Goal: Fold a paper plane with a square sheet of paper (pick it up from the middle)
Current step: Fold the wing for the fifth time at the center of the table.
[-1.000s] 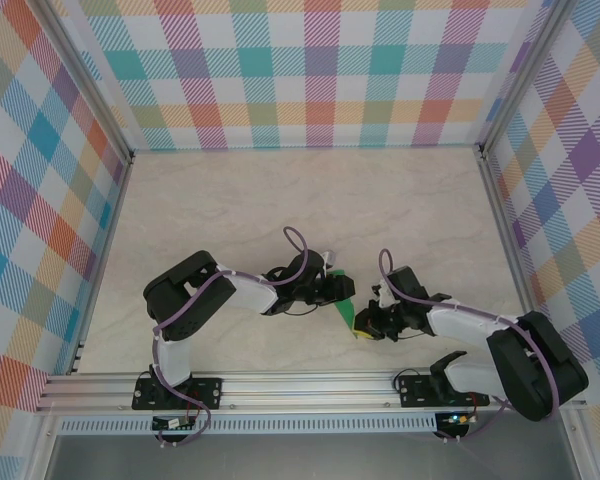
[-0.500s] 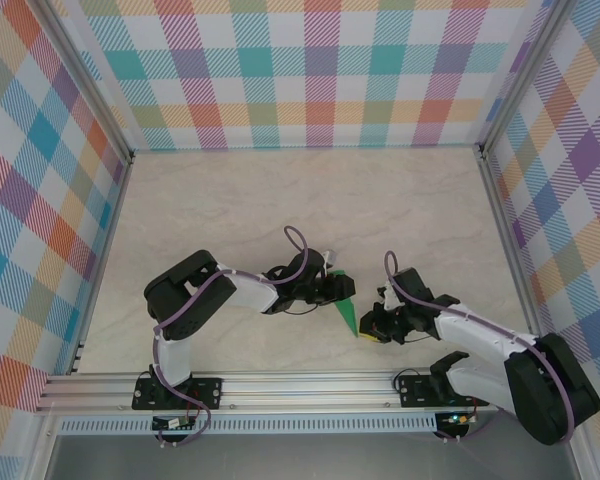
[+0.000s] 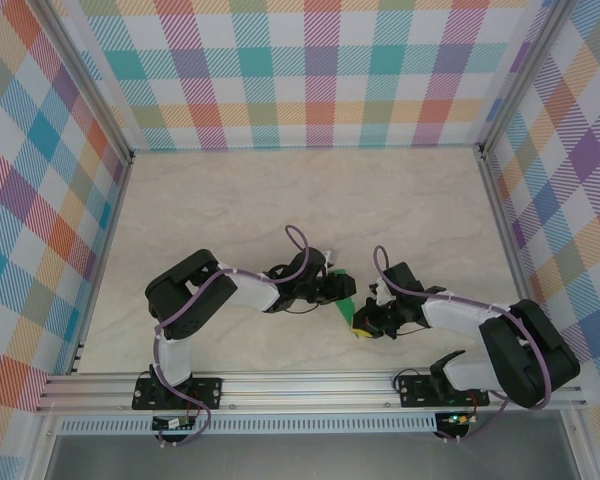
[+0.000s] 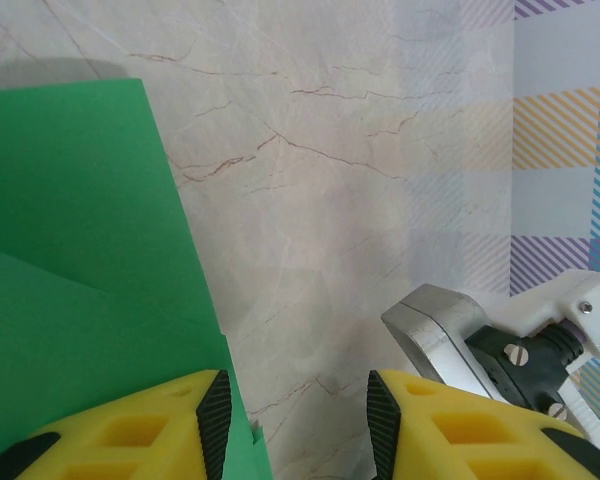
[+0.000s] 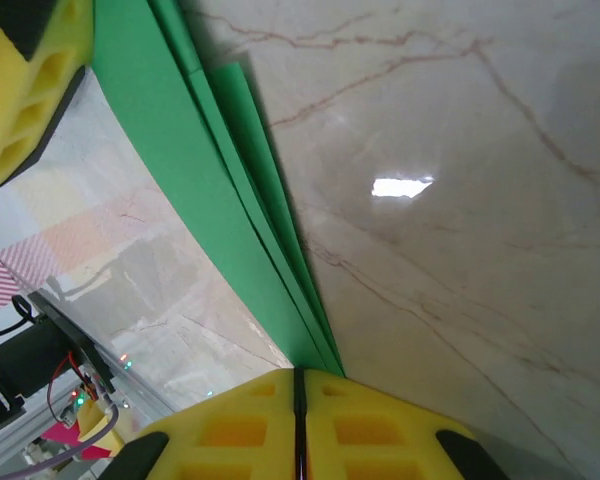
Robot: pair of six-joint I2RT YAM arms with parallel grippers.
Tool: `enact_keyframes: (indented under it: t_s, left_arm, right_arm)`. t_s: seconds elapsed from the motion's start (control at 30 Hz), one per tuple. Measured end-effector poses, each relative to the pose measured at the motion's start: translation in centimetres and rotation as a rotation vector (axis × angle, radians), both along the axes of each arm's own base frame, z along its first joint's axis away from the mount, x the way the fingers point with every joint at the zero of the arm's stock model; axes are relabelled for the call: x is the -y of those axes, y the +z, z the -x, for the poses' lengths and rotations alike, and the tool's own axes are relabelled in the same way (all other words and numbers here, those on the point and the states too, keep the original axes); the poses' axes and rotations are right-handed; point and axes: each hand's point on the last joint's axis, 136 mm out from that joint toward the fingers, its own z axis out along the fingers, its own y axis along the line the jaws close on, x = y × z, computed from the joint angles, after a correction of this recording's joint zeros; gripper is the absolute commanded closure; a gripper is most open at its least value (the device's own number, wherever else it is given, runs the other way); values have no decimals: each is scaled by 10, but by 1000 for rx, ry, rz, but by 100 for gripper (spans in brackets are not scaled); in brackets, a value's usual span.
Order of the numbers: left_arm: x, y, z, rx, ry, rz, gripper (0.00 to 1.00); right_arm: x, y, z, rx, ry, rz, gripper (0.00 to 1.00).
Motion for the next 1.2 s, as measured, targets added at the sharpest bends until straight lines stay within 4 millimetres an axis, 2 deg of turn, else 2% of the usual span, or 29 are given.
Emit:
enact_keyframes:
  t_s: [0.33, 0.6, 0.7, 0.9, 1.2]
  left_arm:
    - [2, 0, 0, -5, -5, -2, 57]
    - [2, 0, 0, -7, -5, -2, 57]
    - [2, 0, -1, -8, -4, -4, 56]
    - [3, 1, -2, -11, -7, -1, 56]
    - [5, 2, -3, -18, -20, -26, 51]
  right_arm:
    - [7, 15, 0, 63, -12, 15, 87]
    - [-8, 30, -28, 137, -58, -53, 87]
    - [-14, 27, -39, 141, -78, -64, 88]
    - [-9, 2, -42, 99, -113, -9, 95]
    - [-8, -1, -39, 135, -100, -24, 95]
